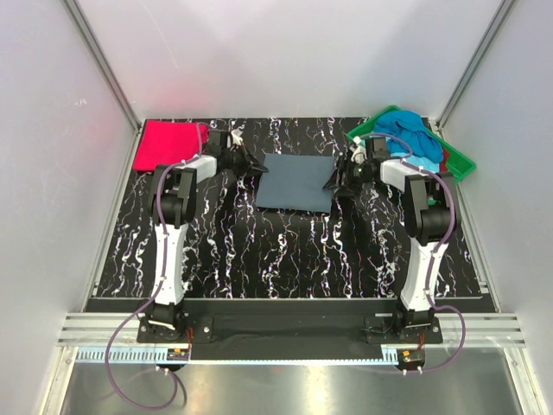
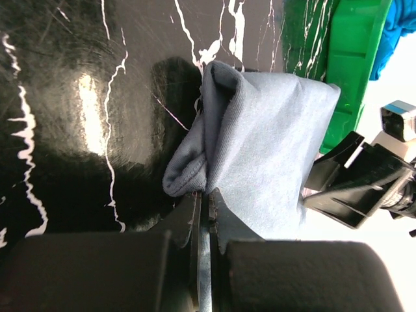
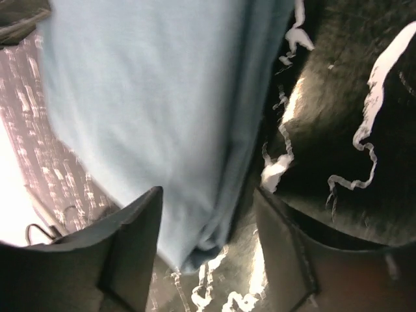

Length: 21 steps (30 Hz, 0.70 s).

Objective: Fold and stack the t-shirts
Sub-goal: Fold the tshirt

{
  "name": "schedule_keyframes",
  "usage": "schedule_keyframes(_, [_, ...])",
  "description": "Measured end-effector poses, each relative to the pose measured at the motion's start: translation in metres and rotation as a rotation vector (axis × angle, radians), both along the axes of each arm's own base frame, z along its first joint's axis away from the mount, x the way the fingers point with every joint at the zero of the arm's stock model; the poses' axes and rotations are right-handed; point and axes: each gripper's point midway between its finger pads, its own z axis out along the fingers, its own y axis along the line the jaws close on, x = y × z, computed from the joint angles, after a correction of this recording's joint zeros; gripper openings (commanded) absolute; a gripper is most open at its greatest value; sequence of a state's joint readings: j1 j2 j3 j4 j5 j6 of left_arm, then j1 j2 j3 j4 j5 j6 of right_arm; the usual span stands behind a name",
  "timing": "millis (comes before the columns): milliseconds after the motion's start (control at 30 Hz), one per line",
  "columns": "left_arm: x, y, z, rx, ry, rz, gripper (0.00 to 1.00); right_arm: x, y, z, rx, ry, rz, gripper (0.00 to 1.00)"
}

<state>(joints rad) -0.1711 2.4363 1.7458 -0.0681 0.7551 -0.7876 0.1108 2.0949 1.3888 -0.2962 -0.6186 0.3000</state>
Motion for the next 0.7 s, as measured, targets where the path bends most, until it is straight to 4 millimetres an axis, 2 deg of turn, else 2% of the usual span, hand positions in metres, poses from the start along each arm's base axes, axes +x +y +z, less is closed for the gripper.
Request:
schedule_keyframes(167, [-0.001, -0.001, 0.000, -0.010, 0.006, -0.002, 0.00, -0.004, 0.001, 0.031, 0.037, -0.036, -0.010, 0.68])
schedule_keyframes(267, [-0.001, -0.001, 0.000, -0.012, 0.008, 0.000, 0.00, -0.008, 0.004, 0.042, 0.062, -0.050, -0.002, 0.52])
schedule_keyframes(300, [-0.001, -0.001, 0.000, -0.013, 0.010, 0.001, 0.00, -0.009, 0.005, 0.042, 0.071, -0.048, 0.001, 0.40])
schedule_keyframes(433, [-0.002, -0.001, -0.001, -0.016, 0.014, 0.002, 0.00, -0.024, 0.008, 0.034, 0.097, 0.007, 0.002, 0.24])
schedule_keyframes(533, [-0.005, -0.001, -0.002, -0.019, 0.017, 0.001, 0.00, -0.035, 0.013, 0.040, 0.133, 0.037, 0.008, 0.22])
schedule_keyframes(700, [-0.008, -0.001, -0.002, -0.018, 0.025, 0.001, 0.00, -0.033, 0.039, 0.078, 0.270, -0.018, 0.075, 0.21])
